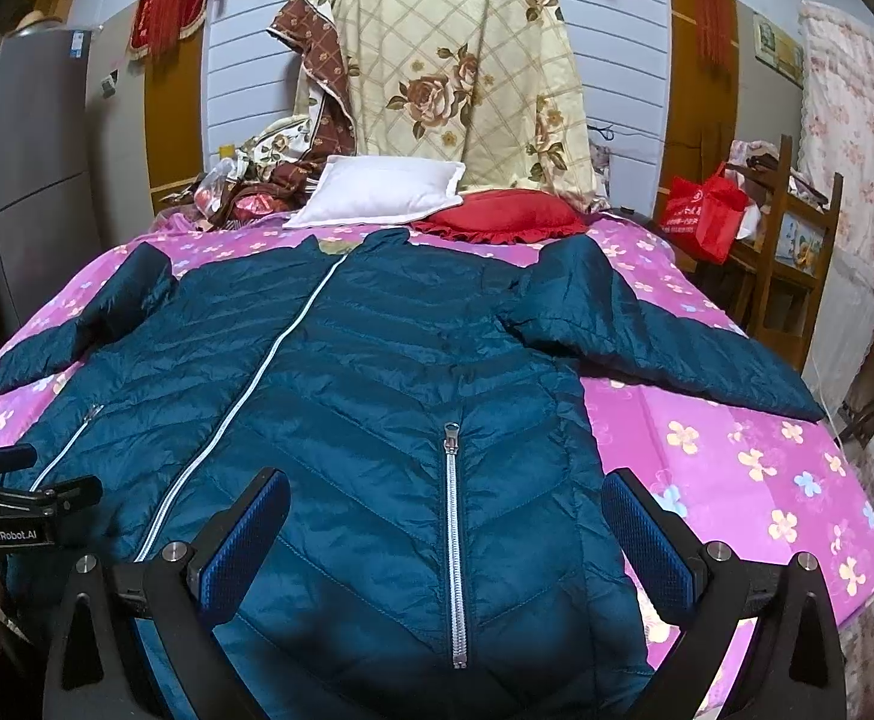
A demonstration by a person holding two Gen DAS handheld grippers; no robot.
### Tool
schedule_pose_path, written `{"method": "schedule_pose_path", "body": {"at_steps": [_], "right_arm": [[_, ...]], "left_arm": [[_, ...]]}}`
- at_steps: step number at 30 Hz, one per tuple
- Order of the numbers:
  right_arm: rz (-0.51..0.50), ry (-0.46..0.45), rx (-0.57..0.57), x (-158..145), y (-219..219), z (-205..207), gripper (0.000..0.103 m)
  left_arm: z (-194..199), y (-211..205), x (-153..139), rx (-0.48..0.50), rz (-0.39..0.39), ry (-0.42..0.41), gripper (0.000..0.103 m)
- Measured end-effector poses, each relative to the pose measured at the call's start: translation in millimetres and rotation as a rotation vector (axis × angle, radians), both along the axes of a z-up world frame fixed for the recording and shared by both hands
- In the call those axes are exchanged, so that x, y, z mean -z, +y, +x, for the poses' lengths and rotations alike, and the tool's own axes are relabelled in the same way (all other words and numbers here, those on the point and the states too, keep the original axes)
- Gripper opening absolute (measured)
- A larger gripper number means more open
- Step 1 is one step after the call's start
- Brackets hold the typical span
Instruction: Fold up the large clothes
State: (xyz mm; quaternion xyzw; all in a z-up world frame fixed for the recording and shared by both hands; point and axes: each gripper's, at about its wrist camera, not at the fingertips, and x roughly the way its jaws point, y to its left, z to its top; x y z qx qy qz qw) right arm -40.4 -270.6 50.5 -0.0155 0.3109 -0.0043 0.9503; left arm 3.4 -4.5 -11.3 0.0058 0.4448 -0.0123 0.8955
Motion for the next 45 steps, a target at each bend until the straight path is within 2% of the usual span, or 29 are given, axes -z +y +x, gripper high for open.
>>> {"method": "schedule_pose_path", "body": {"at_steps": [10,45], "right_arm": [[0.004,-0.007,0.006,-1,-3,-4,0.103],[0.003,-0.026,0.029,-3,-4,-4,0.103]], "left_arm": [[-8,-4,-4,0.012,0.014,-0.021,0.103],[1,7,13,-0.022,-0.016,0.021,0.103]]}}
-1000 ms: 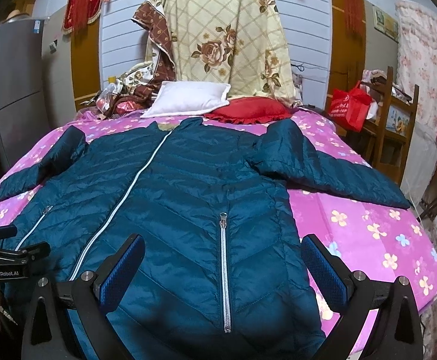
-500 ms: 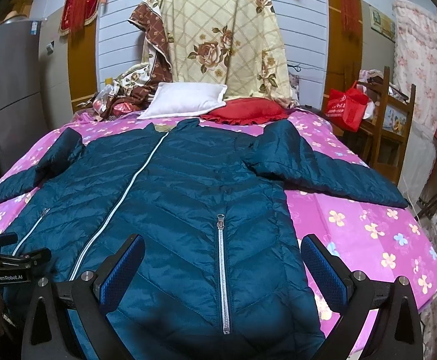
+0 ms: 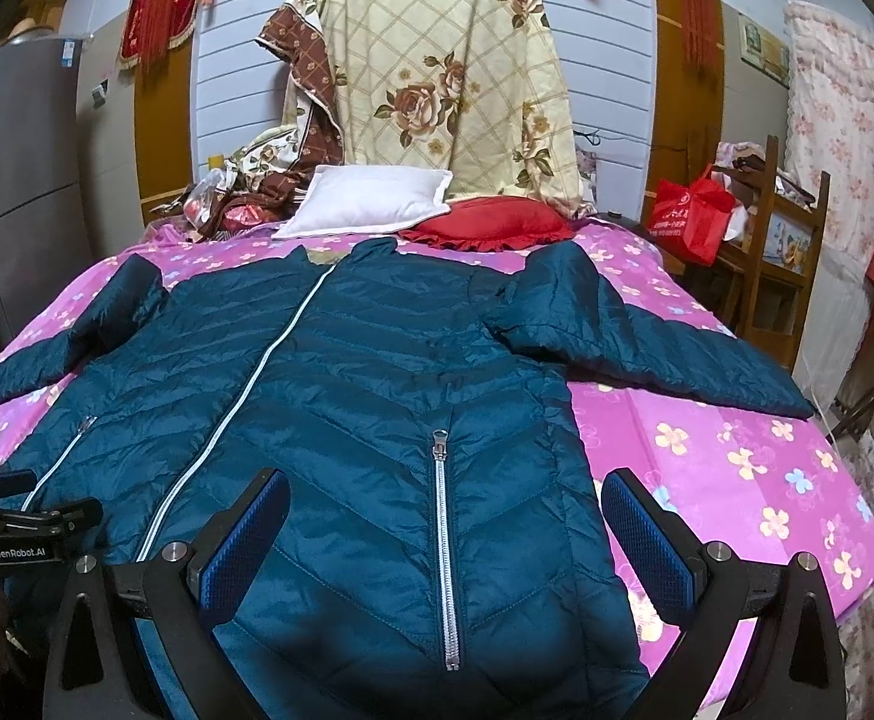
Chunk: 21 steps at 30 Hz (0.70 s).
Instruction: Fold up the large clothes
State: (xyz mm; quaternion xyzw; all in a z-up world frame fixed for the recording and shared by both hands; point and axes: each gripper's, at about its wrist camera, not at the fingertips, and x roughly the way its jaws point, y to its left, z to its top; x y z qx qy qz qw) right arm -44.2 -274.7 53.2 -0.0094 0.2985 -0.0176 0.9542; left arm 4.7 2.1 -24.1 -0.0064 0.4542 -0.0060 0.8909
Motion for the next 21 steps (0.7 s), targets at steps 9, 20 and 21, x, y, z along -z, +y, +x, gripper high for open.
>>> {"method": "schedule_pose_path", "body": {"at_steps": [9,20,21], "right_arm": [[0.007,-0.003,0.009,0,-3,0,0.103],[0.01,-0.01,0.021,0,-5,-3,0.103],[0.011,-0.009,0.02,0,-5,-3,0.103]], "left_arm": [[1,7,1,-0.016,-0.017,0.007,0.103],[2,11,8,-0.027,-0.025,0.037,0.103],[4,12,11,-0.029,-0.036,0.052,0.103]]}}
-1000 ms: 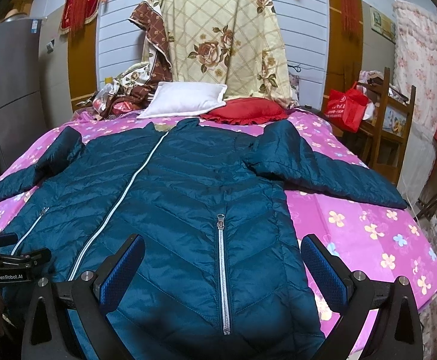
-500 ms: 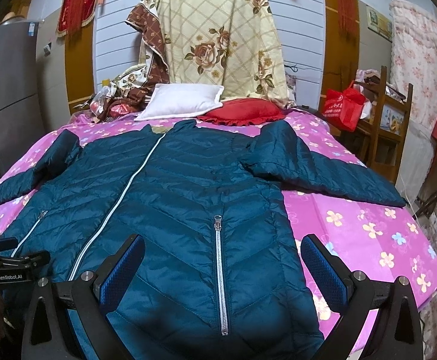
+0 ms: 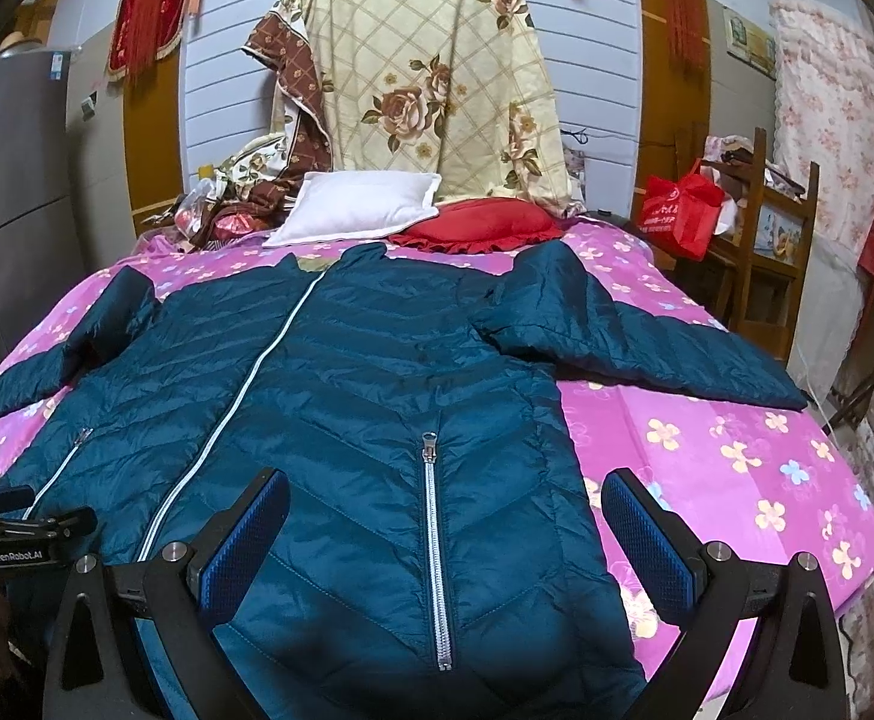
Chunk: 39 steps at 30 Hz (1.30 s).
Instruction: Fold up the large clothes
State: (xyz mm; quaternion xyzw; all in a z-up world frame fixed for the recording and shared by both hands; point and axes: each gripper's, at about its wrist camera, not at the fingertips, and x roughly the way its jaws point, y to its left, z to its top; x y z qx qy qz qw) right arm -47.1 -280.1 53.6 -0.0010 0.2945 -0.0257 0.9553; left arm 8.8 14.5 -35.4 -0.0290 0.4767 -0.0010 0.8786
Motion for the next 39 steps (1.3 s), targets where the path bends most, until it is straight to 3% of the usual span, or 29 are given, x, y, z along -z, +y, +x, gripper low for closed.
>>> {"method": "schedule_pose_path", "body": {"at_steps": [11,27,34,36,39], "right_arm": [[0.0,0.002,0.0,0,0,0,0.103],[0.008,-0.004,0.001,-1,-1,-2,0.103],[0.023,-0.019,0.007,-3,-4,-4,0.103],[0.031,-0.024,0.01,-4,-6,-5,0.103],[0.044,-0.027,0.015,-4,-8,-6,0.103]], "left_arm": [[2,0,15,-0.016,-0.023,0.038,0.103],[2,1,17,-0.021,-0.031,0.002,0.103],[2,-3,13,-0.013,0.0,0.021,0.103],[0,-6,4,-0.001,0.024,-0.004,0.103],[-1,-5,-26,0.022,0.038,-0.112,0.103]]}}
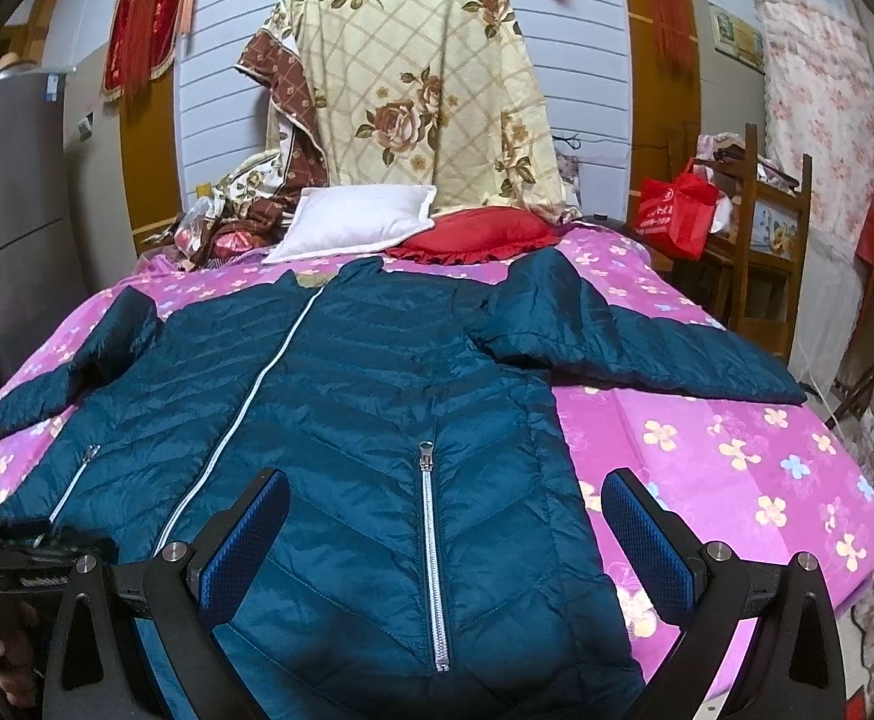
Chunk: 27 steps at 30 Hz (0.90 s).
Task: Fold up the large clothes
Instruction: 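Move the left tool over the sleeve nearest it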
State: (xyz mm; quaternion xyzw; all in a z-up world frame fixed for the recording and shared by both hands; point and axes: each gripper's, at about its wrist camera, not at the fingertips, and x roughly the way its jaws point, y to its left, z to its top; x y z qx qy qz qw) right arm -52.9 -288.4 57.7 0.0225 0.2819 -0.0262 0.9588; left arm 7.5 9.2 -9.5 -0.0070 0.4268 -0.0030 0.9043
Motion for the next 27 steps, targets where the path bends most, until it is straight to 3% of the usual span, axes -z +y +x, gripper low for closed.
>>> {"method": "schedule_pose_path", "body": {"at_steps": [5,11,16,19,21,24,27], "right_arm": [[0.029,-0.012,-0.007,-8,-1,11,0.103],[-0.056,-0.064,0.007,-23,-1,57,0.103],[-0.074,-0.073,0.091,-5,-20,87,0.103],[-0.026,-0.008,0.134,6,-33,92,0.103],[-0.013,-0.014,0.144,7,-38,89,0.103],[-0.026,-0.004,0.149,10,-37,87,0.103],[-0.023,0.002,0.149,12,-37,88,0.103]], "left_arm": [[26,19,-36,-0.02,0.004,-0.061,0.103],[65,53,-54,-0.071,0.026,-0.092,0.103],[90,82,-44,-0.124,0.012,-0.104,0.103],[95,89,-29,-0.14,0.01,-0.109,0.103],[97,91,-18,-0.152,0.026,-0.114,0.103],[104,91,-5,-0.171,0.04,-0.054,0.103],[102,89,-3,-0.171,0.045,-0.054,0.103]]}}
